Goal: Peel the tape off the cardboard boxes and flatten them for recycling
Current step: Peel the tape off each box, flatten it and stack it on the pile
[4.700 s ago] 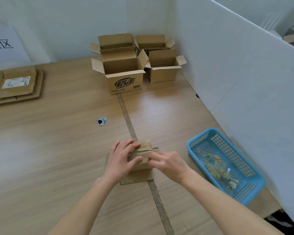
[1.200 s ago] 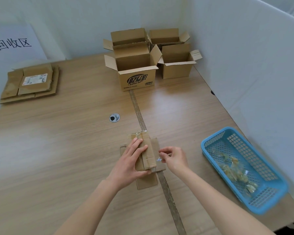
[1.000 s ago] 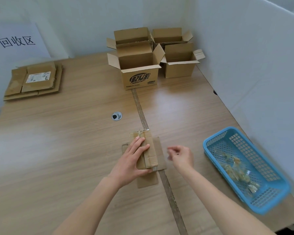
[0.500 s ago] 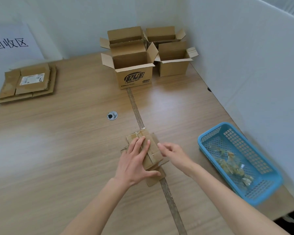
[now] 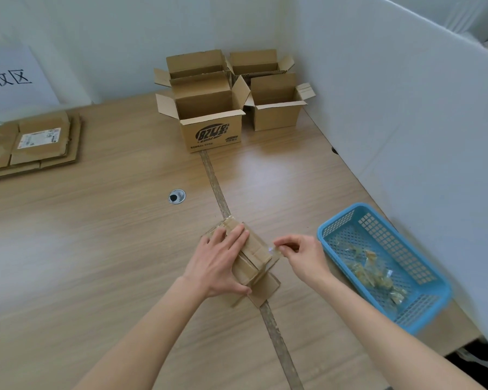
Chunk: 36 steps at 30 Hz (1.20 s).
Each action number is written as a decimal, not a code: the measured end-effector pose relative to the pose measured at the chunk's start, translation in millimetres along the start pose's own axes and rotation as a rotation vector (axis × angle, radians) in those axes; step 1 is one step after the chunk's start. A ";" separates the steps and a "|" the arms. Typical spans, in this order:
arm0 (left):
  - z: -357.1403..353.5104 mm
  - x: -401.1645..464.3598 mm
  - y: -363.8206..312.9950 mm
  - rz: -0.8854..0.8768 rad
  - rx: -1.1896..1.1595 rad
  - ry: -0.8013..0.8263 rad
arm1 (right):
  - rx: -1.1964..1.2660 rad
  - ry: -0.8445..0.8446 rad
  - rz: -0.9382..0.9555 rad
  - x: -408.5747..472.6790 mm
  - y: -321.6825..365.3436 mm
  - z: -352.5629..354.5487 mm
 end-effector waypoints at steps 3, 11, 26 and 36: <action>-0.7 1.0 -4.1 0.006 0.032 0.005 | -0.008 -0.252 -0.107 9.5 -11.0 27.5; -0.5 11.4 -16.3 0.002 0.051 -0.003 | -0.251 -0.181 0.160 30.2 -22.8 70.6; -5.8 48.1 -49.7 0.134 0.046 -0.133 | -0.494 -0.159 0.168 18.7 -85.0 113.3; -10.2 50.5 -48.8 0.137 0.051 -0.148 | -0.434 0.010 0.166 27.2 -88.2 108.3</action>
Point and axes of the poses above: each hand's wrist, its own x-axis towards the middle knuckle, its own z-axis out of the back of the hand, y = z × x, the point moved 5 cm from there along x, towards the middle knuckle, and after that the axes turned 14 degrees about -y, right-handed, at the moved point
